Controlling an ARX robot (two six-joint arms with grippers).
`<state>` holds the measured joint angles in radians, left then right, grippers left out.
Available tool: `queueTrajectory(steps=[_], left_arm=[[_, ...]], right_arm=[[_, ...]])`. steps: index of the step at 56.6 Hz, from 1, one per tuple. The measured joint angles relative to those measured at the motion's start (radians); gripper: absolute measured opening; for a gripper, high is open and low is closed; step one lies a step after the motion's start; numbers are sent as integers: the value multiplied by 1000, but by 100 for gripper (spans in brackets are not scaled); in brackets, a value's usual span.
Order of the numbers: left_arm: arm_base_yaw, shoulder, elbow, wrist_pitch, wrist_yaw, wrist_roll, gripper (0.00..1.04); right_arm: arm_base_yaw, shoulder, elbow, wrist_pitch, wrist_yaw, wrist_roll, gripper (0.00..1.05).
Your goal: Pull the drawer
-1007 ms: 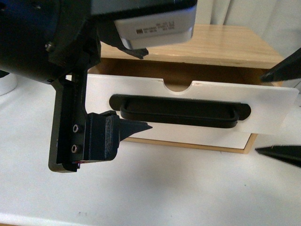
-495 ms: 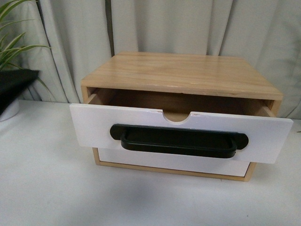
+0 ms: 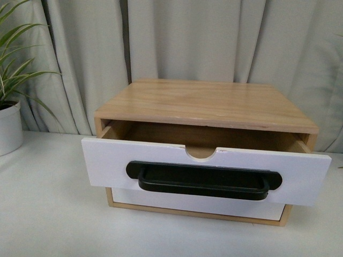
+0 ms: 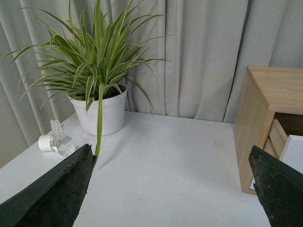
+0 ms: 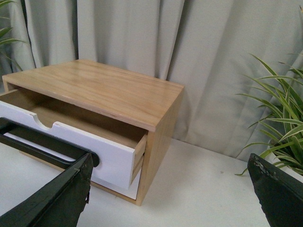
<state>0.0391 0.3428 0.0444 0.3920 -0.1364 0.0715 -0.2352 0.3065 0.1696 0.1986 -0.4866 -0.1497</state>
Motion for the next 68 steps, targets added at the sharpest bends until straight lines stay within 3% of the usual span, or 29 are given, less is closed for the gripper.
queueTrajectory(steps=[4,7,11,13,15,29,31,39,68], left_arm=[[0,0,0,0,1,-4,99],[-16,-20,13,-83,72,-32,90],[-40,-49,10,-167,140,-50,72],[-40,-58,10,-174,137,-53,65],[-40,-72,10,-180,137,-55,58],[-40,-155,-35,-209,137,-66,5],[-40,-164,-35,-212,136,-70,4],[-40,-319,-35,-382,136,-71,4],[-40,-338,-35,-391,137,-72,4]], right_arm=[[0,0,0,0,0,3,96],[10,-4,0,-16,42,18,94],[104,-44,-11,-97,330,96,75],[159,-58,-20,-101,433,111,67],[197,-69,-30,-101,472,120,60],[232,-230,-82,-209,482,133,8],[232,-237,-88,-209,483,132,1],[232,-250,-108,-209,483,137,1],[232,-303,-163,-202,483,137,1]])
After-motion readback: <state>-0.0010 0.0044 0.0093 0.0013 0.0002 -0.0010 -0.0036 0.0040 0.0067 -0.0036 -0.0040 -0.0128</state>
